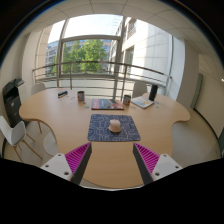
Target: Arrange mouse
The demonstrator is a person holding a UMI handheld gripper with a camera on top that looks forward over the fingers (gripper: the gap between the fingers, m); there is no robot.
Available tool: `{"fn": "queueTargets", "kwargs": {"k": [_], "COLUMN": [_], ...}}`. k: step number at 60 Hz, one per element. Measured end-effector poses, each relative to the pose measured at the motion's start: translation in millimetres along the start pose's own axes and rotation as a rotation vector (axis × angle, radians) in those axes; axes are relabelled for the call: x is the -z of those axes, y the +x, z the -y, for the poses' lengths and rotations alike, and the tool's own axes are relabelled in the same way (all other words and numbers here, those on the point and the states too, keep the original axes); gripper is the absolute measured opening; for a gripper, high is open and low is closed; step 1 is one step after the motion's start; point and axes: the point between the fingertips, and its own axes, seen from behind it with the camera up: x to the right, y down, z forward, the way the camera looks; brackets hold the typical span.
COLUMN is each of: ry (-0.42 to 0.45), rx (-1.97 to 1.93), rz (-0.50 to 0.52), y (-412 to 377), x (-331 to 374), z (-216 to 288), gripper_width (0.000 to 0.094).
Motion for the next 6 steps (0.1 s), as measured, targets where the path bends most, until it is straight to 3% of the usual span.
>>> {"fn": "queueTargets", "kwargs": {"k": [6], "ry": [-0.001], "rx": [0.001], "rz": [0.002], "y": [0.2], "x": [6.4], "z": [0.1], "gripper_width": [0.0846]}}
